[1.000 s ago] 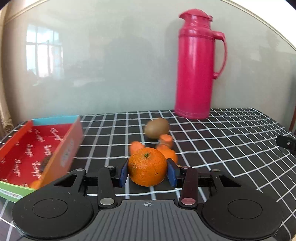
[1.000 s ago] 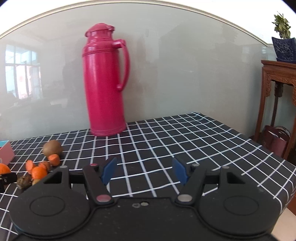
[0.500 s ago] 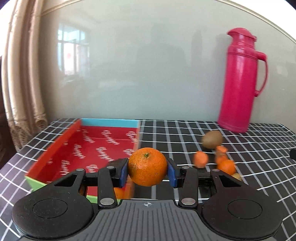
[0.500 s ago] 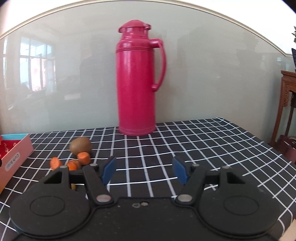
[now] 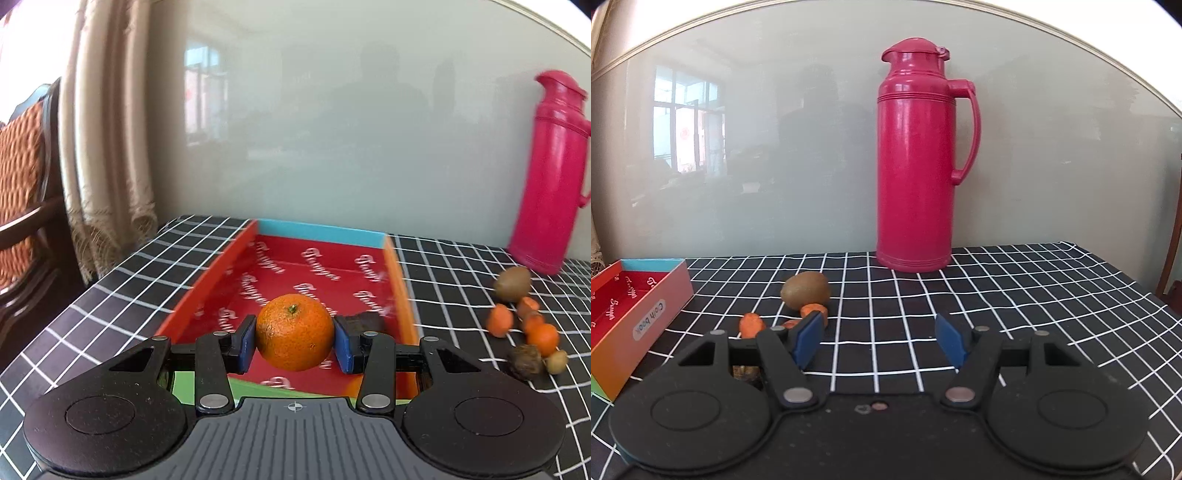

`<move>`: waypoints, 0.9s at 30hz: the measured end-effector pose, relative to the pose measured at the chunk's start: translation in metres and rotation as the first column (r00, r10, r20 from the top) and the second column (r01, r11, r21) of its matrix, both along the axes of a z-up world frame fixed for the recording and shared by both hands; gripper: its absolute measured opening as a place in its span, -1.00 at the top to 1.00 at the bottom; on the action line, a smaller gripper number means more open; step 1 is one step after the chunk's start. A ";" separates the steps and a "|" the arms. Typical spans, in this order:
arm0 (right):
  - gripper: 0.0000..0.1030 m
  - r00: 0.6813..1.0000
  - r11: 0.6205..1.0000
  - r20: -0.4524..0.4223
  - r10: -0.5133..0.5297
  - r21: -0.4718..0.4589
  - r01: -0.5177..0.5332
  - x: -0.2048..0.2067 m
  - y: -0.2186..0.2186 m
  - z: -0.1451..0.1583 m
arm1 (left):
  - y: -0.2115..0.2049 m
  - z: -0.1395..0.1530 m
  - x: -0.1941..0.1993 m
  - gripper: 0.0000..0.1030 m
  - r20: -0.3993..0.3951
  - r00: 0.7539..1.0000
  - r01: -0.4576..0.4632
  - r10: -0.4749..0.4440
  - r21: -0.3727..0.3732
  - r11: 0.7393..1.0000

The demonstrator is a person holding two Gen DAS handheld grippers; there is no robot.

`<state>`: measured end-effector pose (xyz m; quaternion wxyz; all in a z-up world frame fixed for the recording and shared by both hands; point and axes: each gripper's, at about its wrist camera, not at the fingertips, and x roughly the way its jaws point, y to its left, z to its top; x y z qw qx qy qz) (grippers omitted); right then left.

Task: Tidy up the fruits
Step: 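Carry the orange in the left gripper into the box and release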

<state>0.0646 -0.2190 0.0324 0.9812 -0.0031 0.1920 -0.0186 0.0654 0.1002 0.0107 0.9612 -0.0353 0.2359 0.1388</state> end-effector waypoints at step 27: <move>-0.39 0.995 0.994 0.003 0.103 -0.029 -0.103 0.002 0.036 -0.002 | 0.011 0.016 -0.027 -0.91 0.117 0.993 -0.036 0.029 0.061 0.997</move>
